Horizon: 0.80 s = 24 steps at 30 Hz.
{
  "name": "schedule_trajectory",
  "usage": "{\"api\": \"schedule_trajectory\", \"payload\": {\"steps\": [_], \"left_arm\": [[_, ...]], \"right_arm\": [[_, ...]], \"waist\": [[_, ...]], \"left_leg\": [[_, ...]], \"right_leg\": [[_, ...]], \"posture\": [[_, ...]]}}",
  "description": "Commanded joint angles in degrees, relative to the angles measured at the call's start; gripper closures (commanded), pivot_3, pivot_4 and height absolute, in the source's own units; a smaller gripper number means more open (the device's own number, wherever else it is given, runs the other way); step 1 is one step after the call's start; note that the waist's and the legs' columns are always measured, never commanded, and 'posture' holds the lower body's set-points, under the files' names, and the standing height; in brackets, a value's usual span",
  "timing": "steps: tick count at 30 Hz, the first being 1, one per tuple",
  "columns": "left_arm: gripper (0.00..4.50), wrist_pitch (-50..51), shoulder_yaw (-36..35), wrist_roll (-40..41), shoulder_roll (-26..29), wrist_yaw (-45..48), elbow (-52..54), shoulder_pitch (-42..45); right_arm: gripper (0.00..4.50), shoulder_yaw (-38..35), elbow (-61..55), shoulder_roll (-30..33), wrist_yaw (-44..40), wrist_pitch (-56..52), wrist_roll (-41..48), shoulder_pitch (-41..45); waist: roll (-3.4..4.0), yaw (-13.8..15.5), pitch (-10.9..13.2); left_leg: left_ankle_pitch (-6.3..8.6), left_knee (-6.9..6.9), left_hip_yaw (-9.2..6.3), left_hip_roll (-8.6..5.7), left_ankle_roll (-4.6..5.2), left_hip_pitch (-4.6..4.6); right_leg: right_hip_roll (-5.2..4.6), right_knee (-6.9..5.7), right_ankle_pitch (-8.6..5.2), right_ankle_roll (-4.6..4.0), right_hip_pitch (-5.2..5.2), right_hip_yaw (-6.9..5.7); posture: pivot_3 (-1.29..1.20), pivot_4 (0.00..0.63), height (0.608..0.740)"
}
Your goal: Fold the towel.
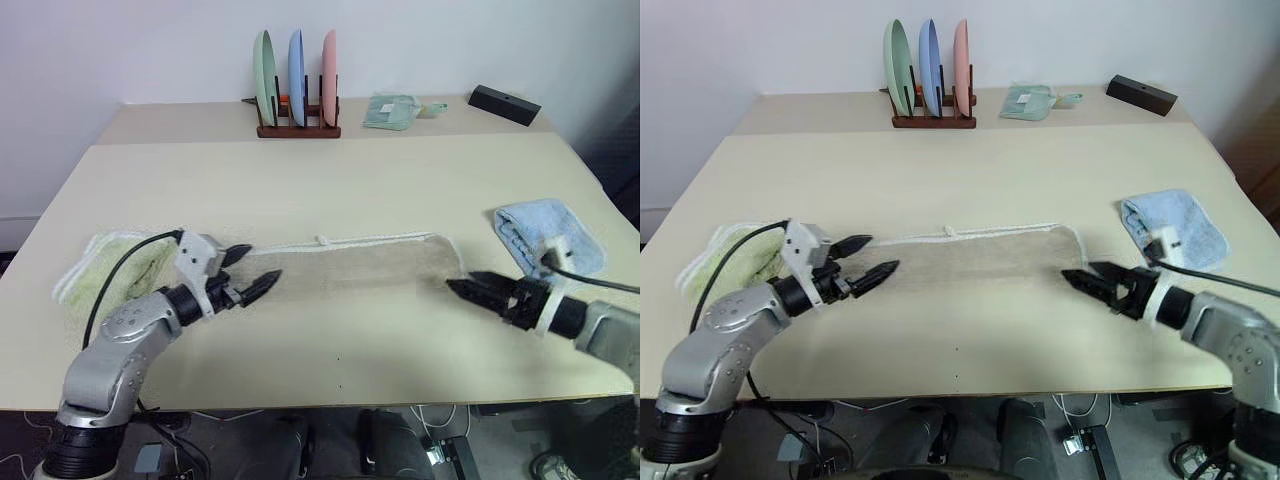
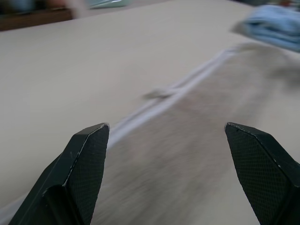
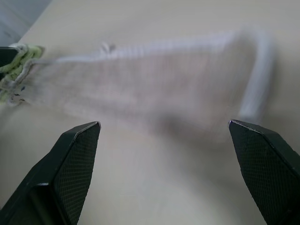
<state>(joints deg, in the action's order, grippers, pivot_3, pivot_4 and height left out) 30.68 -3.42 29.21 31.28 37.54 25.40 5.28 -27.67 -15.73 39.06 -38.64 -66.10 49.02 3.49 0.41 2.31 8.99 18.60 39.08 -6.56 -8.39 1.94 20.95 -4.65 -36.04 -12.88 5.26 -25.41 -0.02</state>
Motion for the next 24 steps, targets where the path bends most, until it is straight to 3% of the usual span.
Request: {"api": "schedule_trajectory", "payload": {"steps": [1, 5, 13, 16, 23, 24], "left_arm": [[0.47, -1.1, 3.36, -1.14, 0.14, 1.5, 2.08, 1.32], [0.47, -1.75, 6.29, -2.01, -1.84, 1.31, 1.23, 2.48], [0.47, -2.93, 6.01, -2.8, -2.31, 1.53, 0.01, 1.68], [0.47, -3.44, 6.06, -3.4, -2.32, 1.31, -0.19, 1.36], [0.47, -3.96, 5.82, -3.94, -2.57, 0.81, 0.18, 0.24], [0.47, -4.06, 5.88, -4.03, -2.61, 0.8, 0.23, 0.04]], "right_arm": [[0.06, -2.33, -2.39, -2.8, 5.93, -3.68, 3.8, 0.99], [0.06, -4.42, -0.41, -10.92, 17.82, -6.87, 4.58, 4.03], [0.06, -9.55, 5.32, -19.24, 30.97, -7.9, 7.28, 11.26], [0.87, -11.72, 10.15, -22.42, 36.9, -6.04, 6.87, 16.21], [4.46, -12.56, 11.59, -23.91, 42.04, -3.43, 6.89, 17.53], [4.46, -12.42, 11.41, -23.74, 42.17, -2.73, 6.72, 17.47]], "waist": [[-0.01, 0.0, 0.0], [-0.01, -0.03, -0.01], [-0.02, -0.11, -0.03], [0.0, -0.24, -0.04], [0.0, -0.19, -0.08], [-0.01, -0.13, -0.08]], "left_leg": [[0.0, 0.0, 0.01, 0.0, 0.0, 0.0], [-0.01, 0.0, 0.0, 0.01, -0.01, -0.02], [-0.01, 0.0, 0.0, 0.0, -0.01, -0.05], [-0.01, -0.01, 0.02, 0.0, -0.01, -0.09], [-0.02, -0.07, 0.01, -0.01, 0.0, -0.07], [-0.02, -0.07, 0.0, -0.01, 0.0, -0.1]], "right_leg": [[0.0, 0.0, 0.0, 0.0, -0.01, 0.0], [0.02, -0.01, 0.0, 0.0, 0.0, 0.0], [0.03, -0.02, 0.0, 0.0, 0.02, 0.0], [0.05, -0.04, 0.0, 0.0, 0.03, 0.02], [0.04, -0.01, 0.0, 0.0, 0.02, 0.01], [0.04, -0.01, 0.0, 0.0, 0.05, 0.01]], "posture": [[0.0, 0.15, 0.74], [0.0, 0.15, 0.74], [0.0, 0.15, 0.74], [0.0, 0.15, 0.74], [0.0, 0.15, 0.74], [0.0, 0.15, 0.74]]}}
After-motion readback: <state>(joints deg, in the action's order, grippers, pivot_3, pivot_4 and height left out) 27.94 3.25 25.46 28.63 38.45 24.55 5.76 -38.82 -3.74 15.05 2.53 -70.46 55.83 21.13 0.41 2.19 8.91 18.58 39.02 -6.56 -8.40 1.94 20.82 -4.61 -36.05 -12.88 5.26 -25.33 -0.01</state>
